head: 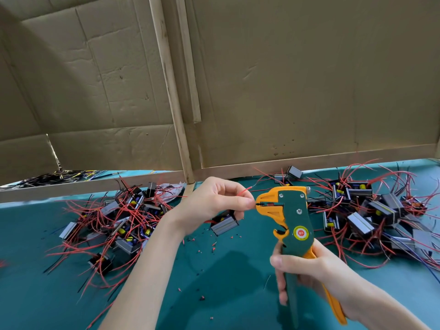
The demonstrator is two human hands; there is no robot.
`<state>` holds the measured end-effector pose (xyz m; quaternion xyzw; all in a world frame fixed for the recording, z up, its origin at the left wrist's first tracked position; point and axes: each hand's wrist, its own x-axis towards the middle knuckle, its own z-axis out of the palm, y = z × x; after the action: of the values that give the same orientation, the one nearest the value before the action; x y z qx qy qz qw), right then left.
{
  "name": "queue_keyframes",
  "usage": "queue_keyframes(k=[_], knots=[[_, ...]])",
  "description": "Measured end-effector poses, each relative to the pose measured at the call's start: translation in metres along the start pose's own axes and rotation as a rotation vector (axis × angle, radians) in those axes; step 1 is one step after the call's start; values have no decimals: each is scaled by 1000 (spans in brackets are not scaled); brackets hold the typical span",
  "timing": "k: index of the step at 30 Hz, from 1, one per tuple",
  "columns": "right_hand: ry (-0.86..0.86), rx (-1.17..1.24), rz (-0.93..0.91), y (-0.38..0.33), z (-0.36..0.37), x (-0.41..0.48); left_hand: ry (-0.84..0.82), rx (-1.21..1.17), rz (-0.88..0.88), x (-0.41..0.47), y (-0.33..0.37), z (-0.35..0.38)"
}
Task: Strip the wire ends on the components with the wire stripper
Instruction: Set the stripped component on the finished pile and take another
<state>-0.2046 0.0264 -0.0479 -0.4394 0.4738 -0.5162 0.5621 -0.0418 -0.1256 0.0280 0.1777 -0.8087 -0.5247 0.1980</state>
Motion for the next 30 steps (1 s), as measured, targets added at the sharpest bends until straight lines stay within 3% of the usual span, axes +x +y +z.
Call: queue_keyframes(k=[7,12,23,30], knots=[[256,5,-93,6,14,4,-30,-252,10,4,-13,7],[65,215,-144,1,0,8,51,-273,41,8,-18,11],[-38,183,-108,0,-8,11,227,-66,84,3,4,8],[-89,144,-113,-2,-6,8,159,19,51,3,7,10]])
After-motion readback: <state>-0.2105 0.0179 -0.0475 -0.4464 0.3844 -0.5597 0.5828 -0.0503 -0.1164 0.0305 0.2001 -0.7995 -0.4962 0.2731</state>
